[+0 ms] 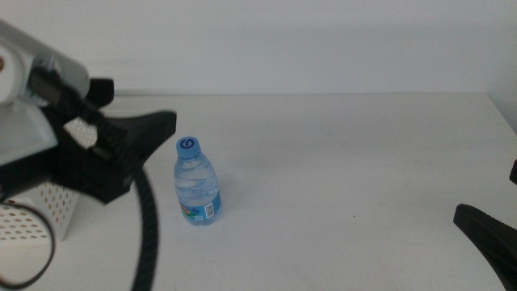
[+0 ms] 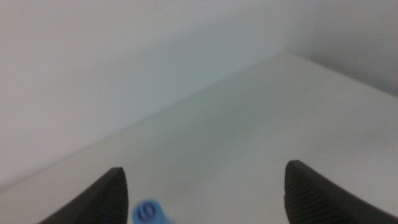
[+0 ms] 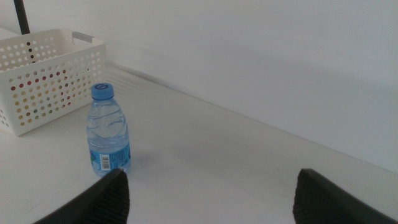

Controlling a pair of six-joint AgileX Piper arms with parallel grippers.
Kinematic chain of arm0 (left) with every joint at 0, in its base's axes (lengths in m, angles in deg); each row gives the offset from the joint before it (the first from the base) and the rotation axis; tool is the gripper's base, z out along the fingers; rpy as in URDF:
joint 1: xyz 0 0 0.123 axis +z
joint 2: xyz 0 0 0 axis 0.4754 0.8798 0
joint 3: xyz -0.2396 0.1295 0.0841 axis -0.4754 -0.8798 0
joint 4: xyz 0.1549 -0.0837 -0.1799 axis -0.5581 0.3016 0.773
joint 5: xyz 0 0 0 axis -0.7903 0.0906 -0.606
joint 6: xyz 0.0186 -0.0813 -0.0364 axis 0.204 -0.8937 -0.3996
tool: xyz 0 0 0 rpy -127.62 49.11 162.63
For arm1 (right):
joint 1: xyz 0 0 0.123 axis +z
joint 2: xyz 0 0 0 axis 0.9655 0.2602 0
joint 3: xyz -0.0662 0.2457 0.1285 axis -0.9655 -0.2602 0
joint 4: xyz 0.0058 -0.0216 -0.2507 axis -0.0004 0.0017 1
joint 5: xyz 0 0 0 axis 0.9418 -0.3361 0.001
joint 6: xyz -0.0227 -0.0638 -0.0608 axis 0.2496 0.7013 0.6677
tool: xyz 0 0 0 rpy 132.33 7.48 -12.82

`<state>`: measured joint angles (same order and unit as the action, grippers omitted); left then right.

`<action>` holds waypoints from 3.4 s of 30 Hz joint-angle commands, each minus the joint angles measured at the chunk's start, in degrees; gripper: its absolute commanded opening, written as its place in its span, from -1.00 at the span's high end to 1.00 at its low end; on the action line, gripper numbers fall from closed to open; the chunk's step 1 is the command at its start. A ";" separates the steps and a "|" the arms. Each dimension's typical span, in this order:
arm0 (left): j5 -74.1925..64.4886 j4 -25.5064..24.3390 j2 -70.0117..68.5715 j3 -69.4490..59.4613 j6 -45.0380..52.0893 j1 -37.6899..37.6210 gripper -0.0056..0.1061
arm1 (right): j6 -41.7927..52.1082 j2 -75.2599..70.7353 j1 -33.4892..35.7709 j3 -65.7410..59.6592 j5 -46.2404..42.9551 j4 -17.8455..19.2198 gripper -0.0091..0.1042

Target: Use arms to grab the bottles and put them into the dustbin to the left of the table.

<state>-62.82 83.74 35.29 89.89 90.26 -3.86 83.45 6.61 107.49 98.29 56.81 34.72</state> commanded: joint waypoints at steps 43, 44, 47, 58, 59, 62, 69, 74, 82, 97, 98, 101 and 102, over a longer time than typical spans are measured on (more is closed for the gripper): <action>64.20 -10.13 40.88 -10.30 -13.84 8.40 -0.50 | 0.94 0.20 -0.50 1.57 -4.30 0.00 -0.51; 65.59 -10.45 41.94 -10.57 -14.44 8.40 -0.50 | 0.94 0.20 -0.50 1.57 -4.30 0.00 -0.51; 68.36 -10.96 45.19 -11.06 -15.96 8.40 -0.50 | 0.94 0.20 -0.50 1.57 -4.30 0.00 -0.51; 73.15 -13.48 54.34 -11.10 -20.82 8.40 -0.50 | 0.94 0.20 -0.50 1.57 -4.30 0.00 -0.51; 73.27 -13.65 54.84 -11.10 -20.95 8.40 -0.50 | 0.94 0.20 -0.50 1.57 -4.30 0.00 -0.51; 73.33 -13.65 56.19 -11.10 -20.99 8.40 -0.50 | 0.94 0.20 -0.50 1.57 -4.30 0.00 -0.51; 73.87 -13.60 58.41 -11.10 -20.99 8.40 -0.50 | 0.94 0.20 -0.50 1.57 -4.30 0.00 -0.51; 73.88 -13.65 59.14 -11.10 -21.46 8.40 -0.50 | 0.94 0.20 -0.50 1.57 -4.30 0.00 -0.51; 76.04 -13.71 59.41 -11.10 -23.36 8.40 -0.10 | 0.94 0.20 -0.50 1.57 -4.30 0.00 -0.51; 48.78 -14.27 41.25 -11.00 -23.12 8.40 0.99 | 0.94 0.20 -0.50 1.57 -4.30 0.00 -0.51; 44.29 -14.27 39.12 -9.86 -23.01 8.40 0.99 | 0.94 0.20 -0.50 1.57 -4.30 0.00 -0.51; 31.71 -14.27 33.97 -5.56 -22.29 8.46 0.99 | 0.94 0.20 -0.50 1.57 -4.30 0.00 -0.51; 27.22 -14.27 32.79 -3.75 -21.79 8.46 0.99 | 0.94 0.20 -0.50 1.57 -4.30 0.00 -0.51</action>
<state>-33.26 69.04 72.81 81.63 68.07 4.59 83.45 6.61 107.49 98.29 56.81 34.72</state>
